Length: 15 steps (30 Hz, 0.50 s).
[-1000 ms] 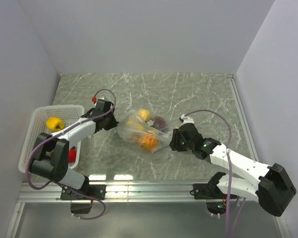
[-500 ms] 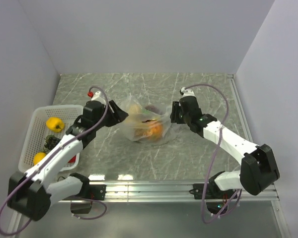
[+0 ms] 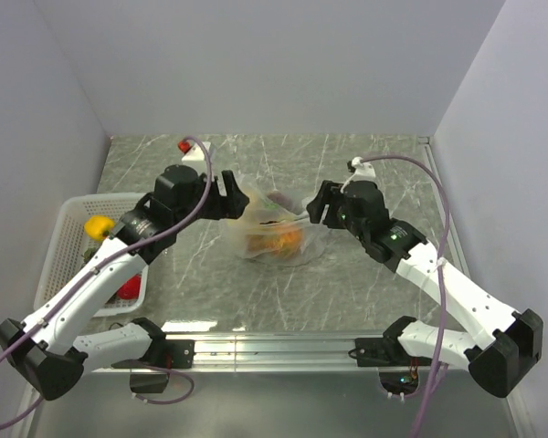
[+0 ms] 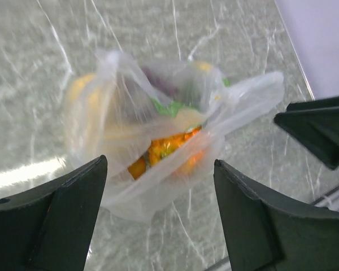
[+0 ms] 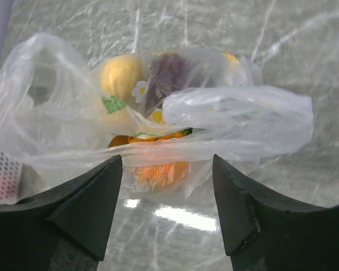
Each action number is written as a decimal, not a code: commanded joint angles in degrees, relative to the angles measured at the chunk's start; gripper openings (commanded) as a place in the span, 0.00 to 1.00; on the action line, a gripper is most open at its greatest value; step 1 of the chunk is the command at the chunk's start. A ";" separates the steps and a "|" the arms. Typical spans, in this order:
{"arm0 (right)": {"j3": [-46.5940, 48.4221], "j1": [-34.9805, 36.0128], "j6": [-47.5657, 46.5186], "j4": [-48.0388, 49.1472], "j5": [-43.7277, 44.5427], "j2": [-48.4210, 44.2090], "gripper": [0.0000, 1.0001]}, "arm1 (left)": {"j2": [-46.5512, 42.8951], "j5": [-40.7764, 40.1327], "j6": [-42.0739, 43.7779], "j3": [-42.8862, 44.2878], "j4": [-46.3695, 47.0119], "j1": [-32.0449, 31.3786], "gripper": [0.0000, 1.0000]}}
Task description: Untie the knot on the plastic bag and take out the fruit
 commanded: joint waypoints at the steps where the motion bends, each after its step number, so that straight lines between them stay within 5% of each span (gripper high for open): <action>1: -1.99 0.26 12.45 0.71 5.77 0.31 0.74 | -0.73 -6.33 5.39 6.42 -5.08 -0.94 0.82; 7: -2.97 0.09 20.81 3.88 5.78 4.61 0.75 | 3.37 -0.71 13.03 3.17 1.50 -4.54 0.81; 15: -3.93 0.09 26.09 5.82 2.35 10.68 0.72 | 20.86 -6.94 22.62 13.17 2.22 -9.38 0.82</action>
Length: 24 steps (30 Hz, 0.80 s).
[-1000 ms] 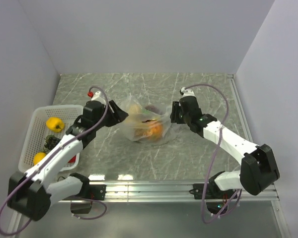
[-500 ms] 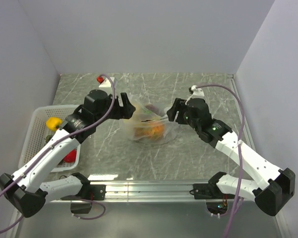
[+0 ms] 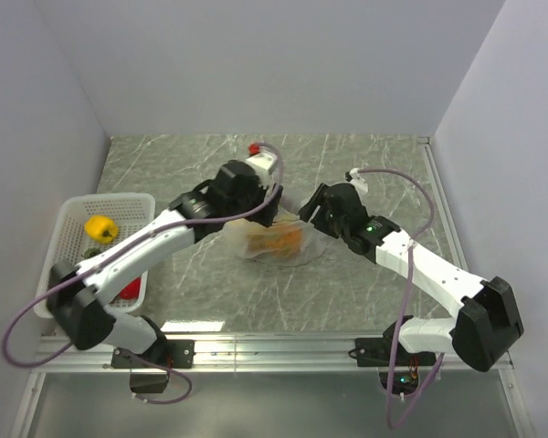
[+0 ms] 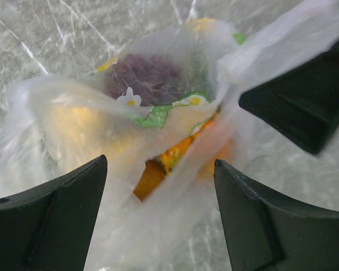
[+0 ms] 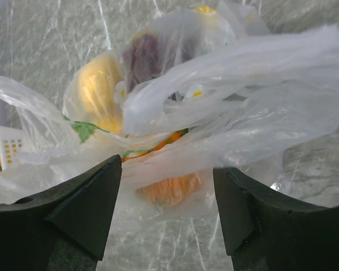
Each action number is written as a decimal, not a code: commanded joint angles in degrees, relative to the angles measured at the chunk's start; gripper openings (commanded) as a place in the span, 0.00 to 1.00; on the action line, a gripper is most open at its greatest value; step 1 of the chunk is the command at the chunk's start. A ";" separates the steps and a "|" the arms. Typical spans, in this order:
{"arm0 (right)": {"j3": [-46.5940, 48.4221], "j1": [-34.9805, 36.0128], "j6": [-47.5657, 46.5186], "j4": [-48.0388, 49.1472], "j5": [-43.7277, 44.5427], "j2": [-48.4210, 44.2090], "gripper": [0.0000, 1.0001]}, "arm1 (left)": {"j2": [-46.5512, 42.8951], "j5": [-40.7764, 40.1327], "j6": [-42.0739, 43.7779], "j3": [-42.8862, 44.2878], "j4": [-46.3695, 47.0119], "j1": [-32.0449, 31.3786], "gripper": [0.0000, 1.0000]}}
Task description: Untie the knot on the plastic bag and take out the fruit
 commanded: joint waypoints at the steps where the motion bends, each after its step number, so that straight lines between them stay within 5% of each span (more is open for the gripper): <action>1: -1.09 0.11 3.67 2.69 -0.56 1.27 0.72 | 4.75 -3.78 6.51 5.53 1.10 -0.68 0.82; 13: -6.11 0.20 5.16 8.22 -2.40 3.29 0.64 | 16.26 -7.39 10.91 7.56 -0.21 -2.61 0.80; 16: -7.25 0.11 5.08 9.29 -2.58 3.11 0.56 | 17.32 -8.08 10.39 7.12 -0.56 -3.05 0.78; 18: -7.95 0.02 4.90 8.94 -2.75 2.42 0.40 | 17.76 -8.79 9.16 6.51 -0.22 -3.05 0.75; 20: -8.57 0.28 4.03 8.50 -3.45 1.36 0.24 | 18.38 -11.15 7.32 5.89 0.83 -3.05 0.69; 23: -10.67 0.20 1.92 7.62 -4.42 -1.54 0.05 | 19.17 -17.11 3.99 4.93 2.77 -2.88 0.46; 24: -11.98 0.20 1.21 7.36 -4.77 -2.94 0.01 | 19.26 -18.71 2.75 4.49 3.21 -2.70 0.29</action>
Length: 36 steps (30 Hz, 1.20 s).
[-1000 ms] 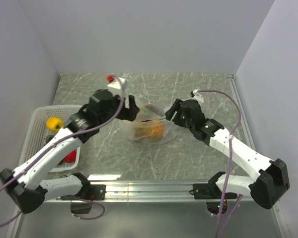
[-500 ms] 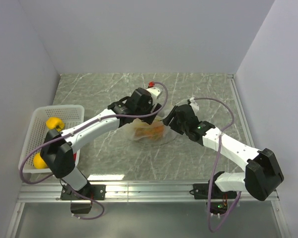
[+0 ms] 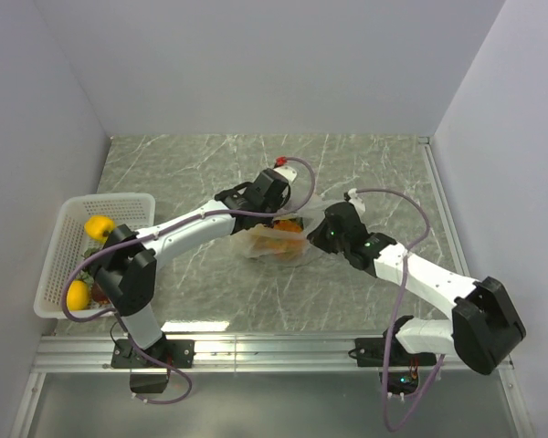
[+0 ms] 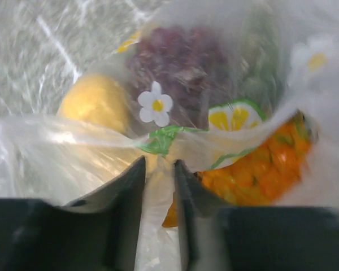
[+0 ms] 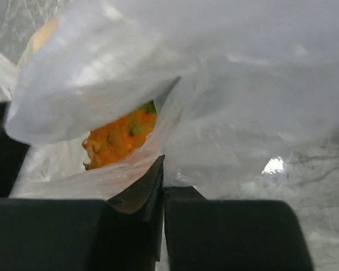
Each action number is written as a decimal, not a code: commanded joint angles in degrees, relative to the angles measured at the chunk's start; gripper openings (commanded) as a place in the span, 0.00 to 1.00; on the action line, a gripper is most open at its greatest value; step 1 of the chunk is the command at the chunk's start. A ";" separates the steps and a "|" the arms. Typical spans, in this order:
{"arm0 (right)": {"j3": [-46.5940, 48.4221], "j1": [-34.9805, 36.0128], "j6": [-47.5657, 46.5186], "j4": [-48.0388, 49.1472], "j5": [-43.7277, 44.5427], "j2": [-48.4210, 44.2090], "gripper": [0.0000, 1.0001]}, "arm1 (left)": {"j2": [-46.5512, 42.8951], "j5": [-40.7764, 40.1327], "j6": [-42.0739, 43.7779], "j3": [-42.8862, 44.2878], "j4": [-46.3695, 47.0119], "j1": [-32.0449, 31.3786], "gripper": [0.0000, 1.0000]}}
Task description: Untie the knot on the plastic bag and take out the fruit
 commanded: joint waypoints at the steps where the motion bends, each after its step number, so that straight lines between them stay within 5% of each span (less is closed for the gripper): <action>1: -3.05 0.20 -2.99 -0.05 -0.86 -4.72 0.00 | 0.64 -8.34 -4.82 -0.94 3.56 0.18 0.20; 3: -6.13 0.20 -5.53 -0.41 -3.06 -6.30 0.00 | 0.73 -11.50 -9.91 -1.72 4.27 1.85 0.01; 8: -12.72 0.11 -9.75 -0.76 -4.90 -6.57 0.00 | -1.29 -11.26 -25.79 -6.73 7.33 10.17 0.01; 13: -14.84 0.11 -10.55 0.12 -7.98 -1.74 0.00 | -3.67 1.21 -31.99 -13.06 14.62 17.05 0.00; 16: -13.09 0.29 -11.78 -0.67 -8.33 -1.03 0.00 | -4.28 7.44 -29.54 -13.33 15.78 17.06 0.13; 18: -11.50 0.29 -13.80 -1.55 -8.60 -3.31 0.06 | -6.03 9.39 -28.65 -14.64 16.31 16.45 0.32; 22: -6.94 0.73 -18.88 -7.60 -8.25 -10.34 0.54 | -16.66 9.58 -24.88 -18.33 16.14 13.90 0.75; 24: -3.16 0.99 -21.35 -12.33 -7.28 -14.12 0.62 | -22.00 8.44 -23.12 -19.39 13.95 13.02 0.89; 30: 6.94 1.17 -31.72 -22.89 -7.72 -19.14 0.68 | -30.99 5.98 -15.04 -18.17 8.23 6.26 0.90; 36: 16.97 1.17 -35.25 -26.43 -8.16 -19.14 0.66 | -28.99 5.89 -11.86 -16.84 7.78 -2.09 0.86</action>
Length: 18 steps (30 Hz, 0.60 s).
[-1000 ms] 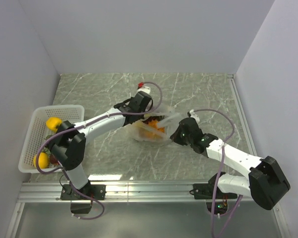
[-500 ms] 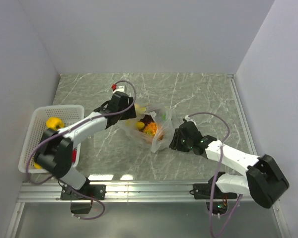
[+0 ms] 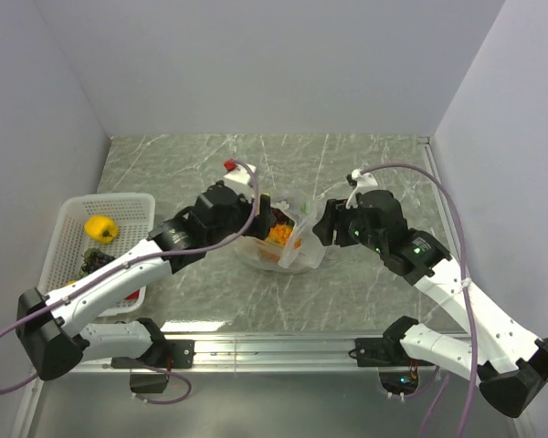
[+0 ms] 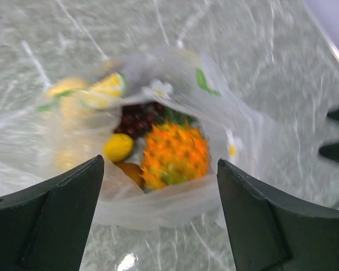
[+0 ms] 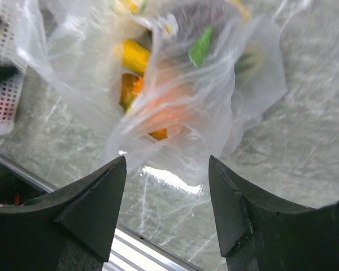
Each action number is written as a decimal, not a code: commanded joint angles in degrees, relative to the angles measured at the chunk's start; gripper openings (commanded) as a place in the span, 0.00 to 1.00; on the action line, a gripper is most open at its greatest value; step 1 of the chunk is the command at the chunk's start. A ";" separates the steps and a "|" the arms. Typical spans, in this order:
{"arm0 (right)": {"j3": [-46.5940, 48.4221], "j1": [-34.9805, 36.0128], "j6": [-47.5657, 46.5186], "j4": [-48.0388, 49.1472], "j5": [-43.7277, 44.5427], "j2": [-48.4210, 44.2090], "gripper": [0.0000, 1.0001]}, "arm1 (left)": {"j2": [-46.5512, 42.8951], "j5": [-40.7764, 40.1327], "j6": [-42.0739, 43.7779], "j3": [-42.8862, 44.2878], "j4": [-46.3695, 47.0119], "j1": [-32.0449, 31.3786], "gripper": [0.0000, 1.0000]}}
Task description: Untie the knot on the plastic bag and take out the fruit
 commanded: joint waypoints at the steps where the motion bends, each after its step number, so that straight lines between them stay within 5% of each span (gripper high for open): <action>1: 5.06 0.49 -4.23 -3.13 -0.49 -0.17 0.66 | 2.49 -1.97 3.35 0.14 0.13 -3.39 0.86; 8: 15.77 1.27 -1.34 -4.35 -0.76 15.09 0.68 | 10.49 -9.46 -1.57 -2.67 -2.40 -9.63 0.69; 18: 12.02 2.77 -2.48 -1.98 3.55 27.78 0.68 | 10.58 -6.91 -11.85 -12.78 -0.47 -17.28 0.63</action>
